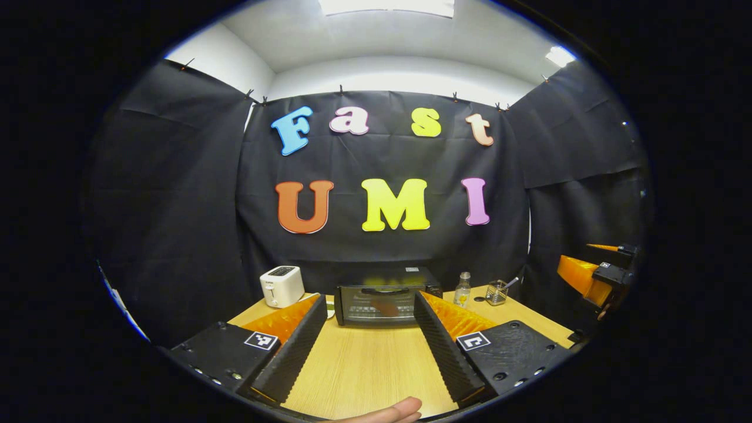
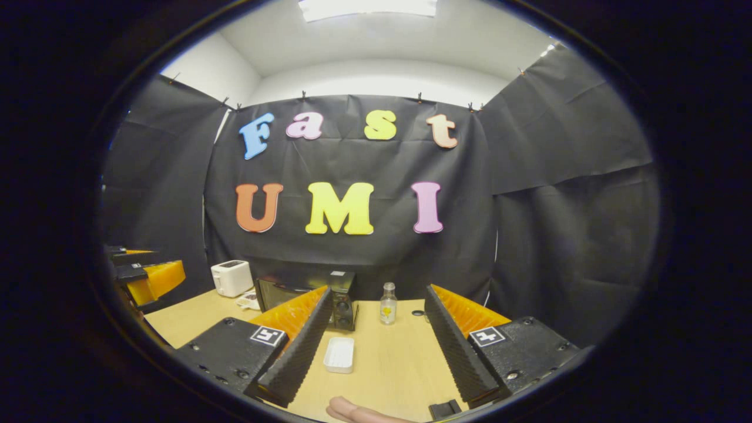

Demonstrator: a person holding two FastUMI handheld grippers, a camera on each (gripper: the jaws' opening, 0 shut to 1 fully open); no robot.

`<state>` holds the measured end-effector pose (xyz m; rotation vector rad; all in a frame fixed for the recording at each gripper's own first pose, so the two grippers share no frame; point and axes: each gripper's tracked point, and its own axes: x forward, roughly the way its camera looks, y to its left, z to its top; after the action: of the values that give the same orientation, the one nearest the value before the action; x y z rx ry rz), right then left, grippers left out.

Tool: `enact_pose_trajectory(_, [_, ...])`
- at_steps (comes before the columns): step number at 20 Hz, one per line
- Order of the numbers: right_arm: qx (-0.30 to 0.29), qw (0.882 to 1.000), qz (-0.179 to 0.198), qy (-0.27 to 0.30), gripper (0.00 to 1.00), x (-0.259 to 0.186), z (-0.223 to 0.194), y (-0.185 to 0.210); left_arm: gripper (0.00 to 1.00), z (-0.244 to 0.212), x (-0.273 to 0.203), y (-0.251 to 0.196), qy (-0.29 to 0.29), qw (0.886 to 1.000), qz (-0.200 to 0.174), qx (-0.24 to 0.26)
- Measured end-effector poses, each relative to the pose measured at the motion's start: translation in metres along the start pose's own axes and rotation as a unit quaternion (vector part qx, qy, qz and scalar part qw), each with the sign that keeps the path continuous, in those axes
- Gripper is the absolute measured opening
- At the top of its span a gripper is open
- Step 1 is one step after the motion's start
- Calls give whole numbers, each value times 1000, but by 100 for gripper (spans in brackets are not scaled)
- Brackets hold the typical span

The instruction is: Open the electric oven with the left hand, put the food in, and close the electric oven.

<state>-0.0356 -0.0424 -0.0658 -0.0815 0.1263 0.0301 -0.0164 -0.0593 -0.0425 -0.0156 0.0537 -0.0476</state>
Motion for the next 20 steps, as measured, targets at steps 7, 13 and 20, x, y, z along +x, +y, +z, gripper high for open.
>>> enact_pose_trajectory(7, [0,1000,0,7,99,0,-6,-4,96,6,-5,4,-8,1000,7,-3])
enact_pose_trajectory(13, [-3,1000,9,-4,99,-3,-3,-4,96,9,-8,1,-13,1000,5,4])
enact_pose_trajectory(20, [-3,999,27,-26,99,-4,1,0,96,9,-11,-3,-19,1000,1,8])
